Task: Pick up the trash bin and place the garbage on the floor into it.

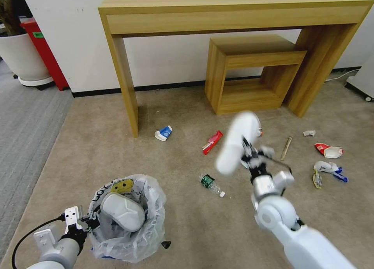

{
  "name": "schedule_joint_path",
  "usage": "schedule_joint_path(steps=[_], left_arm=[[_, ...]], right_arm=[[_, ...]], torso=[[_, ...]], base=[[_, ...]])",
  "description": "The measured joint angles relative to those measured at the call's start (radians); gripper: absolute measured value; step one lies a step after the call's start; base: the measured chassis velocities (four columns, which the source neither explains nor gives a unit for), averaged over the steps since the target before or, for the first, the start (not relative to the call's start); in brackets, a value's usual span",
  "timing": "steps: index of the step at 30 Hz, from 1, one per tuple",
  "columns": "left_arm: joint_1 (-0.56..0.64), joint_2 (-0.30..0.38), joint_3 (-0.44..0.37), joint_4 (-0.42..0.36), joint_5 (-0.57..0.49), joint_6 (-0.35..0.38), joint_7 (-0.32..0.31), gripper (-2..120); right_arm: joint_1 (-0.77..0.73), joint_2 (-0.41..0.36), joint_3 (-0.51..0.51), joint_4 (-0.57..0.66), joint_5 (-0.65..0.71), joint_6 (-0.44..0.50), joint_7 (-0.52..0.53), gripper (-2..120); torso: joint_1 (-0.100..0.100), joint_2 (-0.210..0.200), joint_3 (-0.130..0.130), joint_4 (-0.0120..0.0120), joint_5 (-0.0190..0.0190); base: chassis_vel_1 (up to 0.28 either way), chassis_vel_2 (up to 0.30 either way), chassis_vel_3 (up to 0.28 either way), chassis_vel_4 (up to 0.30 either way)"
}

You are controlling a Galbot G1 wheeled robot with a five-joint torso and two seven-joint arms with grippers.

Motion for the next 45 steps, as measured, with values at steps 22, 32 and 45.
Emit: schedule_joint_path(steps=[22,32,45], left_arm=[[0.015,-0.068,-0.003,-0.051,0.024,0.012,-0.001,1],[0.015,-0.102,-0.009,-0.071,0.027,0.015,-0.002,1],[0.014,-0.112,-0.016,-0.08,0.024,0.015,-0.001,1]], right_arm=[[0.412,-0.056,-0.501,-0.035,0.028,0.244,-0.338,0],[0.498,0.016,-0.716,-0.185,-0.024,0.272,-0.354,0],[0.541,0.114,-0.863,-0.297,-0.09,0.29,-0.339,0]], torso=[[0.0,0.0,0.0,-0.0003,0.0006],[0.0,0.0,0.0,-0.0003,0.0006],[0.0,0.0,0.0,-0.0002,0.0006]], base=[[0.0,0.0,0.0,0.0],[0.0,0.0,0.0,0.0],[0.0,0.0,0.0,0.0]])
